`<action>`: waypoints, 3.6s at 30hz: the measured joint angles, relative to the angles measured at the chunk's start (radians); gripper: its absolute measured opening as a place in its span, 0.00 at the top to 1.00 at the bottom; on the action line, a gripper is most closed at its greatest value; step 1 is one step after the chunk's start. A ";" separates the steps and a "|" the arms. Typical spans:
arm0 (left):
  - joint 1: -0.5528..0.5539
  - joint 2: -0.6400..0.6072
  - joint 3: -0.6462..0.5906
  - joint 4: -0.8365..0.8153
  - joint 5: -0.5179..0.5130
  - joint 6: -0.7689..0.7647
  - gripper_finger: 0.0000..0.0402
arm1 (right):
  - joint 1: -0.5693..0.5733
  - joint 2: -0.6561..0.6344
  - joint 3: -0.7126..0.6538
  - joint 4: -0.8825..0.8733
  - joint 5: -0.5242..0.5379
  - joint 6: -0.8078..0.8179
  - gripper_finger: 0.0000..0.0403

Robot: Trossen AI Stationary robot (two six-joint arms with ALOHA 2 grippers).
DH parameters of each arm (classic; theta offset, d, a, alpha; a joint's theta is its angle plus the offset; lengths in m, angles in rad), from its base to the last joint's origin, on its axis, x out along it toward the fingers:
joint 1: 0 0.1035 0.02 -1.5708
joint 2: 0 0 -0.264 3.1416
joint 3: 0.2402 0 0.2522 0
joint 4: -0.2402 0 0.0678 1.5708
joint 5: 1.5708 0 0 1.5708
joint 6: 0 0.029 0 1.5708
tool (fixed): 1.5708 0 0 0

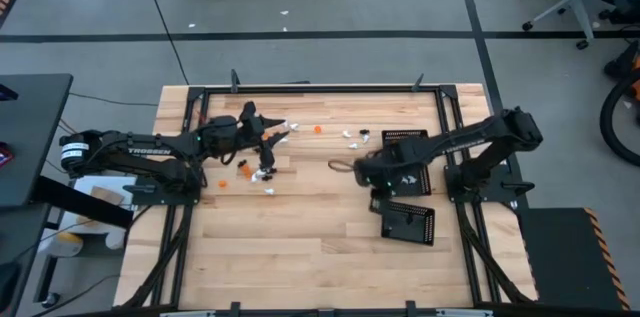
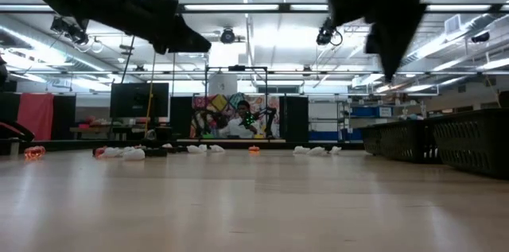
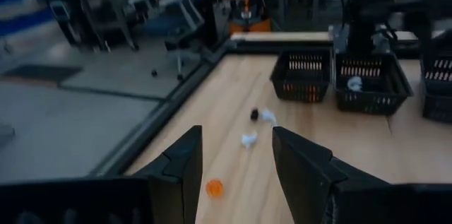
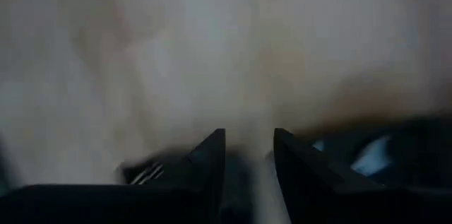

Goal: Sort Halloween decoration
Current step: Put the white ghost toy into the center black bin, then put the black skeleton toy into the bottom black bin

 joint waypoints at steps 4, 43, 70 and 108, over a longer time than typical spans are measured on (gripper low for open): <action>0.000 0.000 0.000 -0.084 0.000 -0.073 0.61 | -0.090 0.030 0.001 0.089 0.094 -0.098 0.69; -0.125 0.000 0.000 -0.354 0.000 -0.216 0.61 | -0.492 0.374 0.012 0.334 0.038 -0.677 0.69; -0.123 0.000 0.000 -0.353 -0.001 -0.189 0.61 | -0.395 0.156 0.006 0.168 -0.044 -0.598 0.81; -0.123 0.000 0.000 -0.237 -0.001 -0.083 0.61 | -0.303 0.018 0.007 -0.131 0.084 -0.350 0.72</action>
